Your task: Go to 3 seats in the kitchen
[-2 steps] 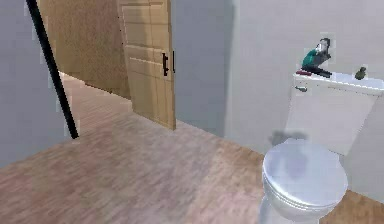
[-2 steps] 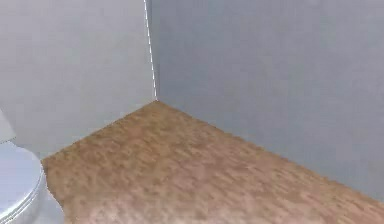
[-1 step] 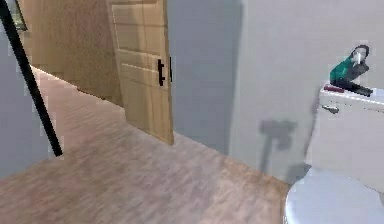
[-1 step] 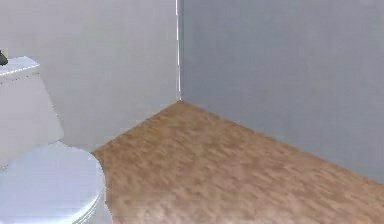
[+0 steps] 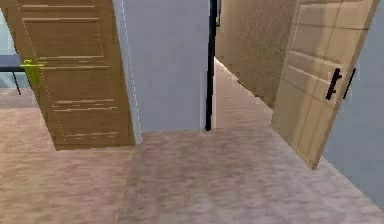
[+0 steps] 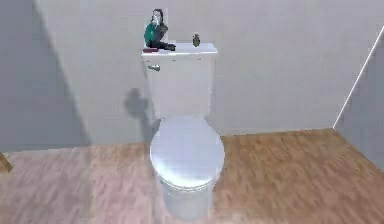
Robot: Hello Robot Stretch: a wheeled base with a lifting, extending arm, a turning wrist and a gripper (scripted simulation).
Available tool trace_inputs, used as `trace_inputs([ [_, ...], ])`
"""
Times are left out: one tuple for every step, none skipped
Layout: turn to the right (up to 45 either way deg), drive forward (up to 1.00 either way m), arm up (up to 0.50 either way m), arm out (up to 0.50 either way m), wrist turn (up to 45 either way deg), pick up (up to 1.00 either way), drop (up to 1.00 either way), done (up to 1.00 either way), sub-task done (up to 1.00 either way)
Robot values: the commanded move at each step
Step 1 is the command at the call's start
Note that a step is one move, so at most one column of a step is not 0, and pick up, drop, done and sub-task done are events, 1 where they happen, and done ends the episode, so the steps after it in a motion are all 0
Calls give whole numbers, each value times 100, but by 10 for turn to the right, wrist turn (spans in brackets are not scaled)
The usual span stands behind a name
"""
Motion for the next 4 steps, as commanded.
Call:
trace_inputs([
  [-210, 0, 0, 0, 0, 0, 0, 0, 0],
  [0, 85, 0, 0, 0, 0, 0, 0, 0],
  [-450, 0, 0, 0, 0, 0, 0, 0, 0],
  [-240, 0, 0, 0, 0, 0, 0, 0, 0],
])
